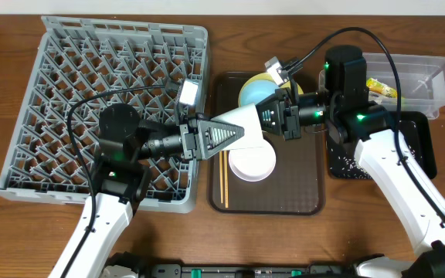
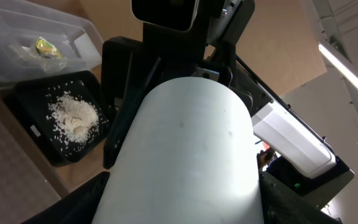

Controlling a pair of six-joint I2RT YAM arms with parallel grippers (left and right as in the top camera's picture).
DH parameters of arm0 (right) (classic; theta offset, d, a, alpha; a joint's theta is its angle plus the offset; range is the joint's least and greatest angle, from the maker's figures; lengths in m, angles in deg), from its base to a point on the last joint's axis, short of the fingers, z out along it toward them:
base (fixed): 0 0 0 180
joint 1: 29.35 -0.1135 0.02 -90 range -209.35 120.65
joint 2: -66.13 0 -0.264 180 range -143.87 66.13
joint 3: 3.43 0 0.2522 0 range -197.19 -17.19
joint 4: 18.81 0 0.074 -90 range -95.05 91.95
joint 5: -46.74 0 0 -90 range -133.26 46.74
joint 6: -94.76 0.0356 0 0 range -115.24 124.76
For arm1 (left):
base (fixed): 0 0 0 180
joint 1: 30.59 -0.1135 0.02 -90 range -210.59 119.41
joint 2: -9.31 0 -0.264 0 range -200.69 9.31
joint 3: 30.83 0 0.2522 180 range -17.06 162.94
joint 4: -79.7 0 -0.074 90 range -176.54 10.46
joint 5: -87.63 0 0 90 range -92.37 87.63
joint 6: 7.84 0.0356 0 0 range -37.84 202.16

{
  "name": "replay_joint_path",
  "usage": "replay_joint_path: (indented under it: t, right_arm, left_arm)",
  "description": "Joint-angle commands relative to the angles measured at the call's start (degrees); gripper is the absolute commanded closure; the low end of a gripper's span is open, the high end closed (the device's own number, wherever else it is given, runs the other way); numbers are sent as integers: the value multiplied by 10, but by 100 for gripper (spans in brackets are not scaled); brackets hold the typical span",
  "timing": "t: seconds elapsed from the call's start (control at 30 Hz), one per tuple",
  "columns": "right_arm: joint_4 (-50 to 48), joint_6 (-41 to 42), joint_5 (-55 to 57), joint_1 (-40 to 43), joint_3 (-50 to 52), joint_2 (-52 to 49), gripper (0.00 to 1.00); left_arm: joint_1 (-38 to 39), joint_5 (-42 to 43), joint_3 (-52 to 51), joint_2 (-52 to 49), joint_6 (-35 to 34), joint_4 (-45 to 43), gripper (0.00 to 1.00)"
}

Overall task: Sort waste into correct bins and load items into the dishwasher
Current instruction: 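Hand the white cup from the right gripper to the left gripper, then place the white cup into the dish rack with the left gripper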

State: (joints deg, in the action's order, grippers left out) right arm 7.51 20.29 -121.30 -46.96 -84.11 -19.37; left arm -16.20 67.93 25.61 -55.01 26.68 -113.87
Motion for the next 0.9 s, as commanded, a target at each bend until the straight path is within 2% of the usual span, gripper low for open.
replay_joint_path:
  t: [0.0, 0.13, 0.23, 0.47, 0.67, 0.7, 0.73, 0.87]
  right_arm:
    - [-7, -1, 2, -8, -5, -4, 99]
    - [-14, -1, 17, -8, -5, -4, 98]
    - [-12, -1, 26, -7, -5, -4, 90]
    - [20, -2, 26, 22, -5, -4, 84]
    - [118, -70, 70, 72, -5, -4, 78]
    - [160, -91, 121, 82, -5, -4, 76]
    - [182, -98, 154, 86, -5, -4, 76]
    - [245, -136, 237, 91, -5, -4, 80]
  left_arm:
    - [2, 2, 8, 0, 1, -4, 41]
    - [2, 2, 8, 0, 2, -4, 50]
    - [2, 2, 7, 0, 27, -2, 57]
    - [0, -4, 7, 0, 154, 63, 73]
    - [-40, -44, 7, 0, 272, 163, 80]
    - [-54, -79, 7, 0, 305, 203, 89]
    - [-61, -112, 7, 0, 324, 231, 93]
    - [-86, -228, 10, 1, 379, 321, 94]
